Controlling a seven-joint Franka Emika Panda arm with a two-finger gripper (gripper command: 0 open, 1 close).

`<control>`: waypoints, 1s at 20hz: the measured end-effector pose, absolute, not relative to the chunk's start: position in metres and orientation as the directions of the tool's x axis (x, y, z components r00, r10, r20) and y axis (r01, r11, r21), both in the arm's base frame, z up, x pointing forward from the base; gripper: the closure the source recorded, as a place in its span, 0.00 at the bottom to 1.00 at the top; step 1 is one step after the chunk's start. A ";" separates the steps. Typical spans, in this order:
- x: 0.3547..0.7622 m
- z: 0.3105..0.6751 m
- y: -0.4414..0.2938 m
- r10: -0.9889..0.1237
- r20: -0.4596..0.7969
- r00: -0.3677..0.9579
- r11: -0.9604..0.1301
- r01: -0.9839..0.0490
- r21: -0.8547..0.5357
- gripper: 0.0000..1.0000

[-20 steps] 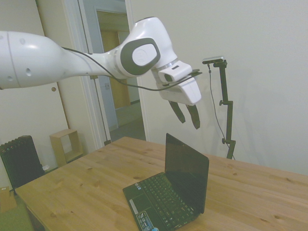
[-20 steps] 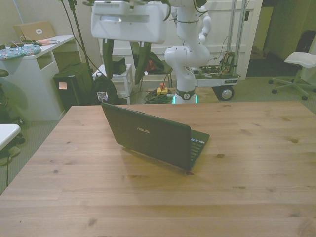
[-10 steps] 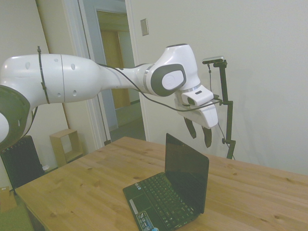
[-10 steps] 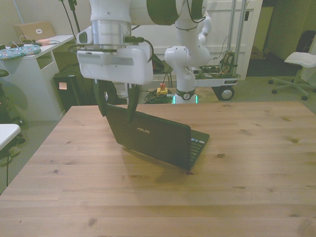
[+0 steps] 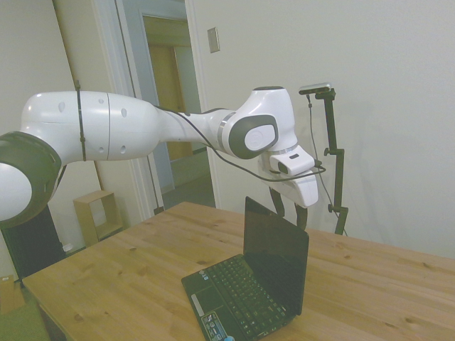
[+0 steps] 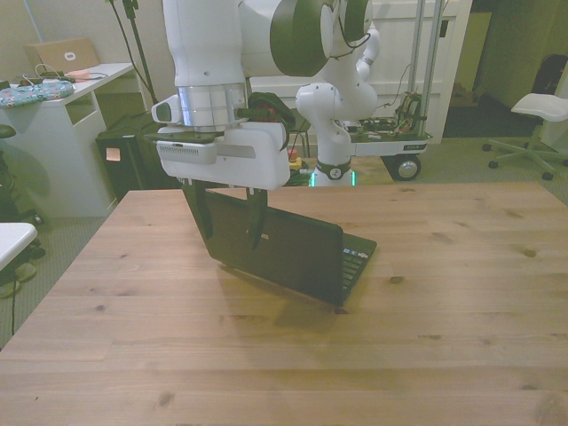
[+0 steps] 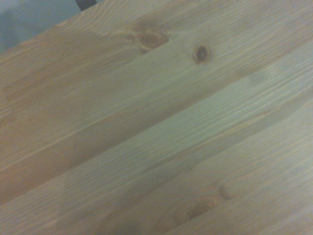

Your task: Close the laptop

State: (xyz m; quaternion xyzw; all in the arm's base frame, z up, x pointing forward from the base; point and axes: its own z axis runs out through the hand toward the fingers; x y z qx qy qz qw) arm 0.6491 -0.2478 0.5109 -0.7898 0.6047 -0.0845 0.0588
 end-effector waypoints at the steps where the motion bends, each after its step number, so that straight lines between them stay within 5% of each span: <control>1: 0.649 0.511 -0.248 -0.965 0.062 0.255 -0.262 -0.945 -0.195 1.00; 20: 0.646 0.508 -0.245 -0.963 0.057 0.262 -0.268 -0.945 -0.190 1.00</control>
